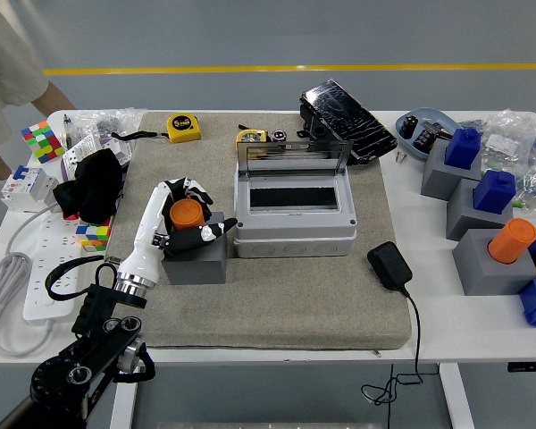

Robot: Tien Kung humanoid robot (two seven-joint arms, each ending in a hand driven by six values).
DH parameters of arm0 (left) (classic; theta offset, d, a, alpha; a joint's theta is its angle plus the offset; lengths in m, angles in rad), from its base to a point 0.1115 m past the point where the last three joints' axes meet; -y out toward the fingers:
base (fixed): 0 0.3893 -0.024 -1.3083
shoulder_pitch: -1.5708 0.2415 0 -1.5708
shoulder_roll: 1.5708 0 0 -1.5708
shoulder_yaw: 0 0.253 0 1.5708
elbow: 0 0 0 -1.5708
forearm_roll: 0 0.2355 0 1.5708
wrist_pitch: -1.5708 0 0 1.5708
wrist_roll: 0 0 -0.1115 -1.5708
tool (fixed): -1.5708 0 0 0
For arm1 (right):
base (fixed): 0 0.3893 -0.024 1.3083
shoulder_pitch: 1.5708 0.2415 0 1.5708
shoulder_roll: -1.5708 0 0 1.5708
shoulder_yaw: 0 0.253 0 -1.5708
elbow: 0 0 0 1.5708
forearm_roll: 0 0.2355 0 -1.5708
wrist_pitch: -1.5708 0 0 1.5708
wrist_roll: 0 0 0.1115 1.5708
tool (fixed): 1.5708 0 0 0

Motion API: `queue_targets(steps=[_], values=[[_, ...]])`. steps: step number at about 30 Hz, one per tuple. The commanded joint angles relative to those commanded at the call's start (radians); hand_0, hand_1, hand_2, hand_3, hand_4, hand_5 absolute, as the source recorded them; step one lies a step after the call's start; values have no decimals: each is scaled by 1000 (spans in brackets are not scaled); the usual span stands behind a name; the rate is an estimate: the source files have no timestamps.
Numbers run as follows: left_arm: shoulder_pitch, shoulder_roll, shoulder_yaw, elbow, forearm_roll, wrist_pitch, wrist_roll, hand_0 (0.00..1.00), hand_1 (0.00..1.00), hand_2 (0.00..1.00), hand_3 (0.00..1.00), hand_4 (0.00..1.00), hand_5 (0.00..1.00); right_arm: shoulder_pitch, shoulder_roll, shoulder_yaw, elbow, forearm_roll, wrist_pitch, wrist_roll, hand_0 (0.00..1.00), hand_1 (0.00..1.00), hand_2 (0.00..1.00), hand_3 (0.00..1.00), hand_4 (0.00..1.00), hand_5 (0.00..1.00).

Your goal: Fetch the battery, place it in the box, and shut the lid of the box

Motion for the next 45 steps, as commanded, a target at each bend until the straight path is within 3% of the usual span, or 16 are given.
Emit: queue_targets(steps=[1,11,17,19,23,27,31,37,41,45], values=[[-1,0,2,0,-4,2,0,69,98,154,210,931,2,0,0,-2,0,2,0,0,636,647,668,601,989,562],[2,0,9,-42,-5,11,0,57,80,142,204,906,2,0,1,0,0,2,1,0,636,648,668,602,990,562],[-16,1,28,-123,36,12,0,44,69,136,196,894,2,1,0,0,0,2,0,1,636,646,668,601,990,562],[-38,16,49,-162,71,15,2,45,68,139,196,916,2,1,0,1,0,1,0,1,636,647,668,600,990,562],[-110,61,115,-237,192,2,84,45,68,139,196,916,2,3,0,2,0,2,-1,0,636,647,668,600,990,562],[-211,88,206,-262,332,-14,190,47,70,142,199,963,2,4,-1,1,0,3,0,0,635,647,668,600,990,562],[-308,82,295,-237,448,-35,272,47,69,142,199,975,2,7,-2,-4,0,8,0,0,634,648,668,600,990,562],[-419,40,372,-172,638,-60,338,48,68,142,199,986,2,12,-1,-11,0,11,1,-2,634,647,668,600,990,562],[-487,0,416,-98,687,-88,403,48,68,142,199,986,2,13,-1,-10,0,9,1,-4,634,647,668,600,990,562],[-533,0,450,-22,702,-110,479,48,68,149,209,996,2,16,-2,-13,0,10,1,-5,635,647,668,600,990,564]])
